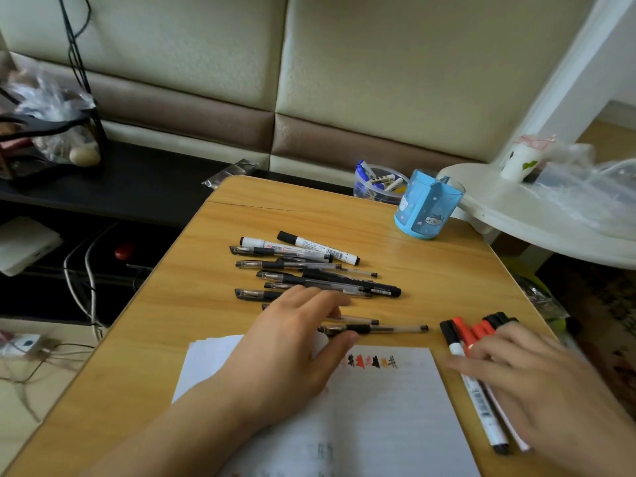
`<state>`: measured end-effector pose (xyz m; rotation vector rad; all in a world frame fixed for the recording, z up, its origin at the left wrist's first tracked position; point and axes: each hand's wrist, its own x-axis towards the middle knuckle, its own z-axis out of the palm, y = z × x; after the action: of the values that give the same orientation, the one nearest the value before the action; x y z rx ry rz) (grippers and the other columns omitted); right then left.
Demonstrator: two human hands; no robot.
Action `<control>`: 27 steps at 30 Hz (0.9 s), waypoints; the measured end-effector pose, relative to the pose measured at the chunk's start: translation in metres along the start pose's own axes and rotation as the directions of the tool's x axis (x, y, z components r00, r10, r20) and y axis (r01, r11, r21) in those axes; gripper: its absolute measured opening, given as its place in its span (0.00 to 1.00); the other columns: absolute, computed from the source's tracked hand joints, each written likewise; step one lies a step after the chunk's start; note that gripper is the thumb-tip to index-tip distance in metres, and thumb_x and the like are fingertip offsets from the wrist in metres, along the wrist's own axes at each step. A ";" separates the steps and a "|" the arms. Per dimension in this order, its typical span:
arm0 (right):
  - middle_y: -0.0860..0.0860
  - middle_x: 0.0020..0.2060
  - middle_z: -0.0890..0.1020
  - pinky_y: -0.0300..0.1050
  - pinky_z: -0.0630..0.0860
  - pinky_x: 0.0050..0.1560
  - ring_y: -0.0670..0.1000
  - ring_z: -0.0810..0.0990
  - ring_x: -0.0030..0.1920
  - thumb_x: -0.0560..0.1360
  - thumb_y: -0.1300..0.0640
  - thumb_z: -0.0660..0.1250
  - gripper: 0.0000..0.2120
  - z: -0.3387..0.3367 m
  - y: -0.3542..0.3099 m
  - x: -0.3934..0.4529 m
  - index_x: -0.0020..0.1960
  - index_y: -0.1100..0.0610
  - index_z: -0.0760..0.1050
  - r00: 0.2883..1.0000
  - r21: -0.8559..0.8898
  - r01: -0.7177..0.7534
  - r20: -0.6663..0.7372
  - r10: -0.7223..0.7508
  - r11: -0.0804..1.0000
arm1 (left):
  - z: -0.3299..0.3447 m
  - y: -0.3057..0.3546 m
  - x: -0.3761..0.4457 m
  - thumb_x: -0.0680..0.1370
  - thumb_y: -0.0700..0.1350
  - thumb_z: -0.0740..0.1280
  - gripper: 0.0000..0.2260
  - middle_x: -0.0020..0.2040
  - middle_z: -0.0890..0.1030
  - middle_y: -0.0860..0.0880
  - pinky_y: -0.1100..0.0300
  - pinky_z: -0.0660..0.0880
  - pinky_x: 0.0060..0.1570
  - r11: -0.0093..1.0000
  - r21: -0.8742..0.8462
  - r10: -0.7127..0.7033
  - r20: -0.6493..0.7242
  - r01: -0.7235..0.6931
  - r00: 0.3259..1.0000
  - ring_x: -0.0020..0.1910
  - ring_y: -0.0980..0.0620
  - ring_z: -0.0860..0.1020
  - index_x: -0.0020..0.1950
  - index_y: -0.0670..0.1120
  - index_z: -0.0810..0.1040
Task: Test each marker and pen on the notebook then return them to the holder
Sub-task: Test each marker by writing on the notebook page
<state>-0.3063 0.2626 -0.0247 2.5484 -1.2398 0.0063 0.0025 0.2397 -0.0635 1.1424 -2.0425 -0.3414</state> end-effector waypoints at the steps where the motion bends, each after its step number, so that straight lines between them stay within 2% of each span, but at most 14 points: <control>1: 0.35 0.40 0.76 0.38 0.71 0.36 0.42 0.69 0.44 0.71 0.57 0.62 0.21 -0.004 0.001 0.009 0.60 0.40 0.77 0.999 0.057 -0.034 -0.014 0.035 0.998 | -0.001 -0.001 0.001 0.76 0.58 0.63 0.14 0.46 0.76 0.60 0.69 0.69 0.45 1.000 0.012 0.012 -0.009 -0.012 1.000 0.47 0.61 0.73 0.56 0.53 0.78; 3: 0.32 0.38 0.73 0.35 0.67 0.38 0.37 0.69 0.45 0.76 0.52 0.62 0.17 -0.011 0.000 0.039 0.61 0.36 0.74 0.983 0.179 -0.168 -0.039 0.178 0.969 | -0.002 -0.002 0.002 0.75 0.55 0.66 0.09 0.41 0.74 0.60 0.66 0.69 0.40 0.999 0.042 0.035 -0.016 -0.034 0.999 0.42 0.59 0.72 0.49 0.52 0.78; 6: 0.34 0.43 0.75 0.38 0.70 0.47 0.35 0.69 0.49 0.75 0.45 0.64 0.14 -0.007 -0.004 0.101 0.60 0.34 0.72 0.942 0.347 -0.326 0.039 0.334 0.879 | -0.001 -0.003 0.002 0.74 0.54 0.68 0.08 0.40 0.75 0.59 0.63 0.71 0.37 0.996 0.070 0.064 -0.007 -0.063 0.998 0.40 0.57 0.71 0.46 0.51 0.78; 9: 0.38 0.49 0.77 0.41 0.74 0.52 0.40 0.73 0.51 0.77 0.44 0.64 0.14 0.012 -0.007 0.160 0.62 0.42 0.76 0.920 0.398 -0.389 0.122 0.372 0.831 | -0.001 -0.002 0.001 0.74 0.53 0.69 0.08 0.41 0.76 0.57 0.61 0.72 0.39 0.996 0.061 0.068 -0.011 -0.067 0.998 0.41 0.56 0.72 0.47 0.51 0.79; 12: 0.43 0.56 0.77 0.48 0.76 0.58 0.47 0.74 0.58 0.76 0.42 0.64 0.16 0.031 -0.006 0.196 0.63 0.44 0.76 0.898 0.379 -0.439 0.224 0.380 0.815 | -0.001 -0.002 0.002 0.74 0.52 0.70 0.07 0.41 0.76 0.57 0.63 0.72 0.40 0.996 0.055 0.066 -0.013 -0.065 0.998 0.42 0.56 0.72 0.47 0.51 0.79; 15: 0.46 0.59 0.78 0.43 0.76 0.52 0.46 0.76 0.53 0.76 0.44 0.66 0.15 0.040 -0.006 0.211 0.61 0.46 0.78 0.875 0.391 -0.482 0.265 0.405 0.784 | -0.001 -0.003 0.002 0.74 0.52 0.70 0.07 0.43 0.77 0.57 0.62 0.73 0.41 0.997 0.044 0.061 0.004 -0.061 0.998 0.43 0.57 0.72 0.48 0.51 0.79; 17: 0.45 0.54 0.80 0.41 0.76 0.45 0.45 0.77 0.46 0.76 0.44 0.66 0.12 0.042 -0.007 0.214 0.57 0.46 0.78 0.869 0.363 -0.493 0.246 0.429 0.791 | -0.001 -0.003 0.002 0.74 0.52 0.70 0.07 0.44 0.77 0.57 0.60 0.74 0.43 0.997 0.044 0.057 0.002 -0.057 0.998 0.44 0.56 0.72 0.48 0.51 0.79; 19: 0.45 0.45 0.81 0.38 0.75 0.35 0.45 0.77 0.38 0.77 0.45 0.64 0.10 0.036 -0.008 0.209 0.56 0.47 0.78 0.852 0.356 -0.523 0.202 0.482 0.775 | -0.001 -0.003 0.002 0.74 0.51 0.70 0.07 0.46 0.78 0.56 0.57 0.74 0.45 0.996 0.061 0.071 -0.032 -0.069 0.997 0.46 0.54 0.73 0.50 0.50 0.79; 20: 0.45 0.42 0.80 0.38 0.74 0.33 0.45 0.76 0.36 0.78 0.46 0.63 0.10 0.032 -0.009 0.202 0.56 0.48 0.77 0.841 0.384 -0.536 0.161 0.517 0.752 | -0.002 -0.003 0.002 0.74 0.51 0.71 0.08 0.48 0.78 0.55 0.56 0.74 0.47 0.994 0.074 0.081 -0.070 -0.075 0.994 0.48 0.54 0.74 0.51 0.50 0.79; 21: 0.45 0.43 0.81 0.39 0.74 0.34 0.45 0.77 0.37 0.79 0.46 0.63 0.11 0.027 -0.010 0.193 0.57 0.49 0.77 0.833 0.429 -0.529 0.100 0.544 0.732 | -0.003 -0.004 0.002 0.74 0.51 0.71 0.10 0.51 0.78 0.55 0.55 0.74 0.49 0.993 0.092 0.082 -0.122 -0.071 0.989 0.51 0.53 0.74 0.54 0.50 0.79; 23: 0.43 0.46 0.82 0.42 0.78 0.42 0.44 0.79 0.44 0.78 0.46 0.63 0.12 0.012 -0.017 0.166 0.58 0.49 0.77 0.834 0.534 -0.461 -0.011 0.551 0.709 | -0.008 -0.003 0.003 0.74 0.53 0.70 0.17 0.59 0.77 0.54 0.52 0.73 0.56 0.989 0.142 0.067 -0.223 -0.035 0.972 0.59 0.51 0.73 0.61 0.50 0.77; 24: 0.41 0.45 0.81 0.43 0.79 0.42 0.42 0.79 0.43 0.78 0.46 0.63 0.11 0.004 -0.022 0.150 0.57 0.46 0.77 0.851 0.568 -0.414 -0.037 0.524 0.712 | -0.011 -0.002 0.004 0.74 0.55 0.69 0.20 0.63 0.75 0.53 0.50 0.71 0.60 0.984 0.179 0.052 -0.258 -0.006 0.965 0.63 0.49 0.71 0.64 0.50 0.75; 26: 0.39 0.39 0.82 0.36 0.77 0.35 0.40 0.78 0.37 0.75 0.43 0.64 0.08 -0.012 -0.038 0.114 0.53 0.39 0.77 0.891 0.637 -0.326 -0.039 0.452 0.698 | -0.015 -0.002 0.006 0.75 0.59 0.66 0.23 0.69 0.71 0.51 0.48 0.66 0.65 0.964 0.261 0.031 -0.285 0.047 0.958 0.67 0.46 0.67 0.68 0.50 0.72; 27: 0.38 0.39 0.82 0.34 0.74 0.31 0.40 0.78 0.35 0.74 0.41 0.64 0.07 -0.019 -0.046 0.096 0.50 0.37 0.78 0.897 0.700 -0.301 -0.022 0.441 0.648 | -0.016 -0.002 0.006 0.76 0.59 0.64 0.23 0.69 0.71 0.51 0.48 0.65 0.65 0.956 0.290 0.036 -0.281 0.049 0.959 0.67 0.45 0.67 0.67 0.50 0.72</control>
<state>-0.2080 0.2206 -0.0064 2.6702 -1.9351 0.9600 0.0132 0.2357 -0.0511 1.2927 -1.8728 0.1272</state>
